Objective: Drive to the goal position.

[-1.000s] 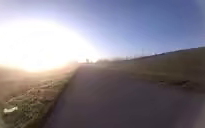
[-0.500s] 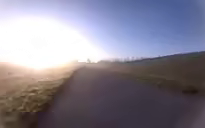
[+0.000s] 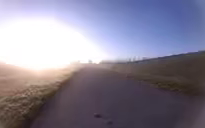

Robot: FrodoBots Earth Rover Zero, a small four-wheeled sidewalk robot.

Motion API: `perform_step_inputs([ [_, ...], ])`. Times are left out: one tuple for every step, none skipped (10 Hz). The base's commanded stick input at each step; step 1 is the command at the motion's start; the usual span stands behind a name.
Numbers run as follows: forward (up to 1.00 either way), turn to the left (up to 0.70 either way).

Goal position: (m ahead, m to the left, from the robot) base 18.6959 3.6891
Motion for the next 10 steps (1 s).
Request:
perform_step_inputs([
  [1.0,0.0],
  [1.0,0.0],
  [1.0,0.0],
  [1.0,0.0],
  [1.0,0.0],
  [1.0,0.0],
  [1.0,0.0],
  [1.0,0.0],
  [1.0,0.0],
  [1.0,0.0],
])
